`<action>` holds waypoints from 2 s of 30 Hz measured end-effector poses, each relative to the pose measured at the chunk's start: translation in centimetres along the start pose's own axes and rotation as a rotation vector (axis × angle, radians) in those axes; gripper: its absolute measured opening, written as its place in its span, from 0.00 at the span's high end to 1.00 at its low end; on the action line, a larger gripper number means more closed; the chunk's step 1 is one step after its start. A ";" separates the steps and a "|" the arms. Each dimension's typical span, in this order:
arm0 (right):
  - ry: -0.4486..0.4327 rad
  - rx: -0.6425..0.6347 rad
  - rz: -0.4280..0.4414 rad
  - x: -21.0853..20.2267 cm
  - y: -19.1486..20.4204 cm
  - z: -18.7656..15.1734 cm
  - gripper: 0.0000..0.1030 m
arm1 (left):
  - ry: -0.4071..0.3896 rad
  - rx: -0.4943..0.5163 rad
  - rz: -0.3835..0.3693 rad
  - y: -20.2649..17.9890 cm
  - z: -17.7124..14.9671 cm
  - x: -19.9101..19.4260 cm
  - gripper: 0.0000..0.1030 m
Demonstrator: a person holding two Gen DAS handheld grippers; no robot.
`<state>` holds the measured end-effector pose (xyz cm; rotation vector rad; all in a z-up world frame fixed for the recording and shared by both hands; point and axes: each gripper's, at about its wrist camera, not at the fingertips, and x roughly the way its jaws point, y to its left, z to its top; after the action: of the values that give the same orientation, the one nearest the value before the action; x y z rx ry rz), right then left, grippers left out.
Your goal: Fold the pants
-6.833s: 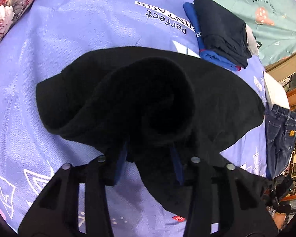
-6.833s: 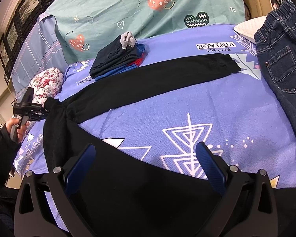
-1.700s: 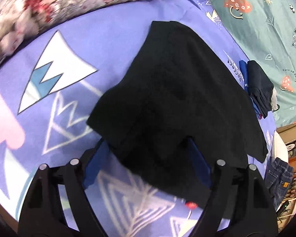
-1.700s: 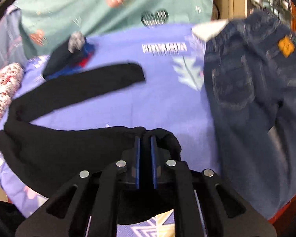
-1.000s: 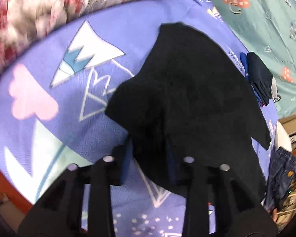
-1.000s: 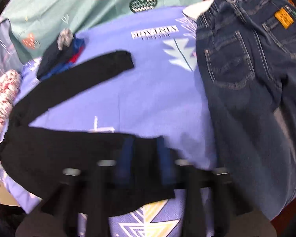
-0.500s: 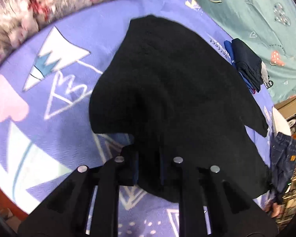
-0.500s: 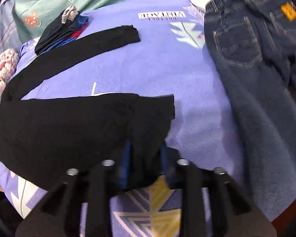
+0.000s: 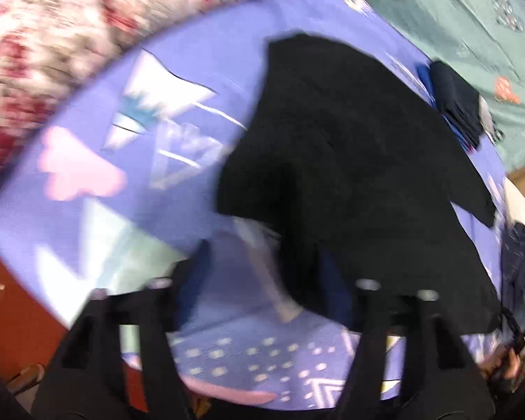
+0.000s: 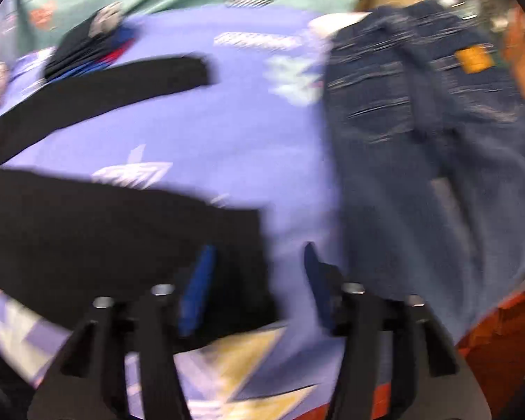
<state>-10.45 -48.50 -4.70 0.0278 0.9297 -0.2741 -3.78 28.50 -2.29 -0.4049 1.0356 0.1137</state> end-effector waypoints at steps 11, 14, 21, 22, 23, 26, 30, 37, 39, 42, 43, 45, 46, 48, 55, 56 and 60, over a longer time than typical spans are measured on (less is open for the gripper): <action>0.051 -0.103 0.539 -0.9 9.7 1.9 0.42 | -0.014 0.290 -0.083 -9.9 -1.0 1.7 0.14; 0.148 -0.100 0.502 2.7 10.4 0.4 0.41 | 0.019 0.269 -0.089 -8.4 -1.7 4.3 0.14; 0.111 -0.075 0.523 2.1 9.7 0.3 0.38 | -0.070 0.155 -0.135 -4.4 -1.1 -1.5 0.14; 0.104 -0.077 0.517 1.9 9.9 0.5 0.38 | -0.085 0.116 -0.138 -3.4 -0.7 -2.3 0.14; 0.091 -0.081 0.518 1.6 10.1 0.9 0.38 | -0.089 0.077 -0.154 -2.5 -0.3 -3.0 0.14; 0.056 -0.098 0.552 0.9 11.2 3.0 0.36 | -0.085 0.090 -0.227 -3.5 0.8 -3.7 0.13; 0.011 -0.151 0.594 0.0 14.6 5.8 0.22 | -0.046 0.215 -0.259 -8.2 1.2 -1.4 0.04; 0.076 -0.277 0.675 0.8 21.6 8.0 0.19 | 0.156 0.163 -0.172 -7.8 2.9 4.3 0.04; 0.061 -0.332 0.659 0.5 23.0 9.4 0.19 | 0.113 0.177 -0.223 -7.8 4.7 2.6 0.04; 0.025 -0.406 0.637 0.2 25.3 12.4 0.19 | 0.032 0.194 -0.145 -7.2 9.0 1.0 0.04; 0.008 -0.446 0.629 0.1 26.5 13.8 0.19 | 0.020 0.186 -0.134 -6.9 10.5 1.2 0.04; -0.013 -0.491 0.607 0.5 28.1 15.6 0.19 | 0.004 0.167 -0.085 -5.9 13.9 2.6 0.04; -0.014 -0.500 0.602 1.0 29.1 16.9 0.19 | 0.009 0.153 -0.065 -5.2 15.8 3.8 0.04; -0.002 -0.489 0.622 1.9 30.2 18.4 0.19 | 0.011 0.147 -0.036 -4.4 18.8 6.2 0.04; 0.064 -0.511 0.658 4.8 32.4 18.9 0.19 | 0.063 0.231 -0.037 -5.6 23.0 13.8 0.06; 0.066 -0.520 0.659 4.9 32.6 18.7 0.19 | 0.074 0.260 -0.058 -6.1 22.8 14.1 0.06; 0.064 -0.542 0.655 5.6 32.7 18.6 0.19 | 0.072 0.453 -0.083 -9.0 21.3 13.6 0.56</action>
<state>15.34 -20.78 -1.04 -0.1578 0.9835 0.5903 22.96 26.98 -1.98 -0.0397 1.0782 -0.2093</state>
